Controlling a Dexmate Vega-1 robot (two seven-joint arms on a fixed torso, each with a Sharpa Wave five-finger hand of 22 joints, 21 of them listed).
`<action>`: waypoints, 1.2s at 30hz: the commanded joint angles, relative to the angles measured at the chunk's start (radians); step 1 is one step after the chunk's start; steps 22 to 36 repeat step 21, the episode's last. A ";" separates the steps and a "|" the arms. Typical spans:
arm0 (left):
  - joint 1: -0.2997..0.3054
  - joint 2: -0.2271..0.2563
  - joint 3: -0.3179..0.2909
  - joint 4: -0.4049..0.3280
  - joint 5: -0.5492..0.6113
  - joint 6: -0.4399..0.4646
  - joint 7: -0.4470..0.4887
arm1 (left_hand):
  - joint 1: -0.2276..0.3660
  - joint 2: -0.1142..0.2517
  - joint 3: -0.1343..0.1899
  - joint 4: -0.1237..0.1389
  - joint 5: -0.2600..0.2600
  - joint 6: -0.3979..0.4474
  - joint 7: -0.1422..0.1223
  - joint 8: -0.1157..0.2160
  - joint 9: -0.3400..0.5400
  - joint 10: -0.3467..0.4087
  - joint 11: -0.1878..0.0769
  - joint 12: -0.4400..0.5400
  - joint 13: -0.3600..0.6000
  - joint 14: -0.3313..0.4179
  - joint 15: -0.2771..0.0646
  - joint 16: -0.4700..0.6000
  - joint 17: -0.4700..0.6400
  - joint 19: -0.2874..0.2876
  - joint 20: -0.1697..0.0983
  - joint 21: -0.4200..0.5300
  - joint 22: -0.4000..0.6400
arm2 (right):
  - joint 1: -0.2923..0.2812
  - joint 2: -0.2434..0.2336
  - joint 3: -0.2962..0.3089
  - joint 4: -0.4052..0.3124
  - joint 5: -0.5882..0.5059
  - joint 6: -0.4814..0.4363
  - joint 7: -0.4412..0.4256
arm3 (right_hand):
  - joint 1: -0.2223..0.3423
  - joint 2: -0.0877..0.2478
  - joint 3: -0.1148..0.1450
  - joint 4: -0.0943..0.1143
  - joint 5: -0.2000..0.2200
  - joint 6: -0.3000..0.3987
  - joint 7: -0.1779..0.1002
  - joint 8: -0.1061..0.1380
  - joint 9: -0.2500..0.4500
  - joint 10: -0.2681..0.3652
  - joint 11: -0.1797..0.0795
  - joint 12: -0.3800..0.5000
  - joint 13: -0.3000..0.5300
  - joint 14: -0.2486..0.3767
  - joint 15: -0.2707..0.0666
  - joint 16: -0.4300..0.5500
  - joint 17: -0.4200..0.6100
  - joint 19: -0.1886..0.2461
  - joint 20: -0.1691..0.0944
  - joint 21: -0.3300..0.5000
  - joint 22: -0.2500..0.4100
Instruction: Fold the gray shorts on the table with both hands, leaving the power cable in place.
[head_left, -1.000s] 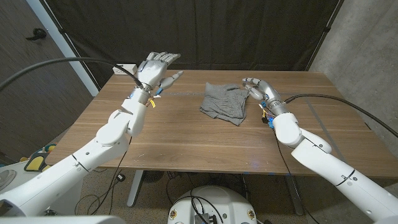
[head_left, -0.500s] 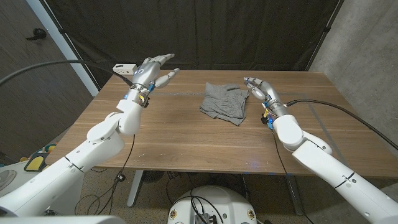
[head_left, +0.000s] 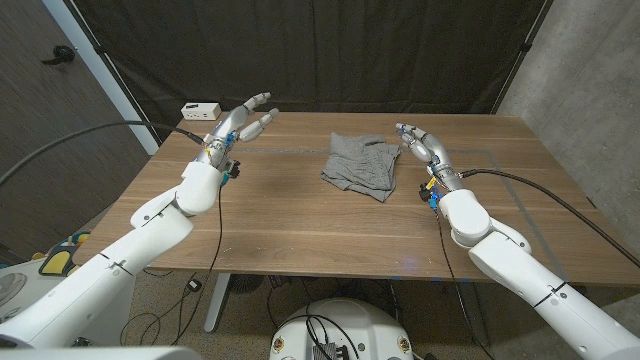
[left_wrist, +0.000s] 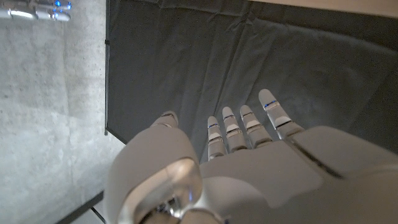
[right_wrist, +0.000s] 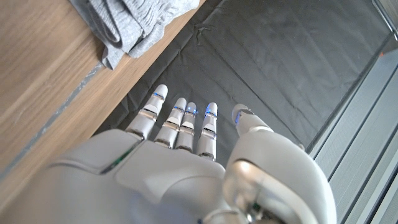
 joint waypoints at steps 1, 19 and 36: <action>-0.022 -0.025 -0.010 0.102 -0.265 -0.161 -0.100 | -0.018 0.000 0.006 0.009 -0.002 -0.020 -0.001 -0.002 0.002 -0.015 0.000 -0.001 0.002 -0.016 0.005 0.000 0.002 -0.020 0.006 -0.009 0.003 | -0.017 0.053 0.014 0.059 0.110 0.131 0.011 | -0.016 -0.005 -0.011 0.007 -0.002 -0.012 0.002 -0.002 0.004 -0.012 0.002 -0.003 0.003 -0.009 0.005 0.000 0.002 -0.009 0.003 -0.001 0.003; -0.104 -0.048 0.028 0.316 -0.526 -0.338 -0.325 | -0.136 -0.014 -0.023 0.048 0.004 -0.078 -0.015 -0.001 0.001 -0.095 0.026 -0.002 -0.003 -0.109 0.038 -0.001 0.000 -0.097 0.033 -0.047 0.003 | -0.069 0.095 -0.017 0.002 0.039 0.117 -0.114 | -0.177 -0.049 -0.102 0.093 0.012 -0.066 0.025 0.006 0.005 -0.041 0.027 0.007 0.003 -0.059 0.030 -0.016 -0.001 -0.070 0.024 -0.005 0.006; -0.119 -0.055 0.032 0.344 -0.537 -0.355 -0.336 | -0.142 -0.015 -0.025 0.048 0.005 -0.089 -0.014 -0.003 0.000 -0.101 0.028 -0.002 -0.003 -0.113 0.039 0.000 0.000 -0.103 0.035 -0.049 0.003 | -0.065 0.102 -0.016 -0.001 0.025 0.117 -0.129 | -0.178 -0.049 -0.103 0.093 0.012 -0.066 0.025 0.007 0.004 -0.038 0.034 0.008 0.003 -0.057 0.030 -0.016 -0.002 -0.067 0.024 -0.004 0.006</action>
